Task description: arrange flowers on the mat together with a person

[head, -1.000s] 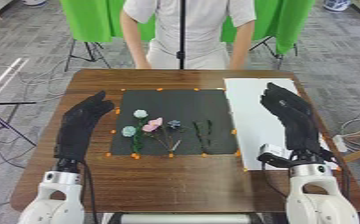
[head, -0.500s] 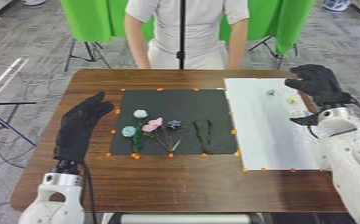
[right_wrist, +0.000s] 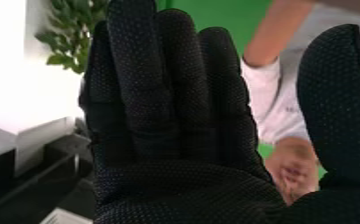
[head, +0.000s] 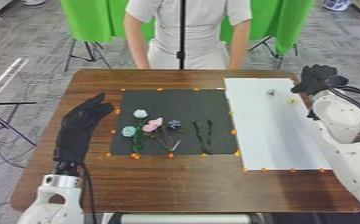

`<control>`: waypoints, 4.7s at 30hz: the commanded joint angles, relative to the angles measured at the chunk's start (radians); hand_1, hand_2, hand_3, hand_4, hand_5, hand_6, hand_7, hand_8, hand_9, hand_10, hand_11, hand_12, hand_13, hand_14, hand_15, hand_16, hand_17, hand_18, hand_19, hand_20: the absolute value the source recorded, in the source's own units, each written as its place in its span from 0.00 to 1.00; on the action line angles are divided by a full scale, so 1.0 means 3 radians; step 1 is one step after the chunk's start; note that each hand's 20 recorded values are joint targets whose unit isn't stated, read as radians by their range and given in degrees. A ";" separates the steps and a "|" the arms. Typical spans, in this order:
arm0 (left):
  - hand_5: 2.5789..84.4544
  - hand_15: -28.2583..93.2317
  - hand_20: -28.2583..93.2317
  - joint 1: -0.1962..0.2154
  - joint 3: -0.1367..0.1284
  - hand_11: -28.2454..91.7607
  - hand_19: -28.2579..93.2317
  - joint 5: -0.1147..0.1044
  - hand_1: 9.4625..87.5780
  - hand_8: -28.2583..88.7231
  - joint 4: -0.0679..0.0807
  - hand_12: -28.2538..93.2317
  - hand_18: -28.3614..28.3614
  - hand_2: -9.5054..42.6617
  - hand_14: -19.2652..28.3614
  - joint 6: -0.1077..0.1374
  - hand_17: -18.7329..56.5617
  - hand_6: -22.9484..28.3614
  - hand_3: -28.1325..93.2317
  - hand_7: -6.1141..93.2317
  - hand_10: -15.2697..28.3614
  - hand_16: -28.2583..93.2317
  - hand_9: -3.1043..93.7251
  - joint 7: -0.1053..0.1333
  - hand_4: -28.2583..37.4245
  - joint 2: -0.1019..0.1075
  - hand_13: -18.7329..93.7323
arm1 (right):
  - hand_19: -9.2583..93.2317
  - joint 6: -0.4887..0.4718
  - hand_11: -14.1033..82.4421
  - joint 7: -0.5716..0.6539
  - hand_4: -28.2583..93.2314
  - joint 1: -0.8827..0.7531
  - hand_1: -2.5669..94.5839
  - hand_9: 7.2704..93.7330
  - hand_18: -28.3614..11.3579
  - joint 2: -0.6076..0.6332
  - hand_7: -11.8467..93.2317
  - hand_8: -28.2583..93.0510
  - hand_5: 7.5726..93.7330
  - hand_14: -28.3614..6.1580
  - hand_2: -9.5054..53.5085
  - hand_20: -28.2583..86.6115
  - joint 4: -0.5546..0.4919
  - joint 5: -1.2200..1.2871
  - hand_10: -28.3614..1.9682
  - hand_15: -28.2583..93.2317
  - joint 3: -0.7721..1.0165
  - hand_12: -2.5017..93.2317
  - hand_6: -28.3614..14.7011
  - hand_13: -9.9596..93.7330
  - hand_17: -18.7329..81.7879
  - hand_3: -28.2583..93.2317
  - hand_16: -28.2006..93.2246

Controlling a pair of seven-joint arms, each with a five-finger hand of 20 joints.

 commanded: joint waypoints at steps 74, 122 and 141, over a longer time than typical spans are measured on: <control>0.57 0.38 0.39 0.0094 -0.0052 0.37 0.33 0.0040 0.16 0.20 -0.0011 0.37 0.79 0.08 0.80 0.0010 0.26 0.49 0.79 0.17 0.66 0.28 0.50 -0.0128 0.12 -0.0012 0.47 | 0.67 0.0528 0.20 -0.0644 0.00 -0.0090 0.60 0.94 0.29 -0.0440 0.32 0.27 0.81 0.65 0.00 0.69 -0.0844 0.0442 0.74 0.64 -0.1341 0.40 0.77 0.83 0.49 0.77 0.58; 0.57 0.38 0.39 0.0023 -0.0029 0.37 0.33 0.0020 0.16 0.20 0.0013 0.37 0.79 0.08 0.80 0.0003 0.26 0.50 0.79 0.17 0.66 0.28 0.50 -0.0109 0.12 0.0001 0.47 | 0.66 0.0821 0.32 -0.0319 0.00 -0.0686 0.47 0.73 0.26 -0.0396 0.32 0.13 0.65 0.58 0.00 0.68 -0.1574 0.0869 0.62 0.67 -0.0504 0.24 0.77 0.76 0.45 0.87 0.51; 0.57 0.38 0.39 0.0066 0.0001 0.37 0.32 0.0035 0.17 0.20 0.0025 0.37 0.79 0.08 0.80 -0.0011 0.26 0.50 0.79 0.17 0.66 0.28 0.51 -0.0078 0.12 -0.0030 0.47 | 0.17 0.0573 0.19 -0.1725 0.10 -0.2705 0.08 0.38 0.30 -0.1739 0.17 0.17 0.29 0.40 0.19 0.47 -0.2169 0.5276 0.49 0.29 0.1012 0.15 0.69 0.38 0.36 0.86 0.40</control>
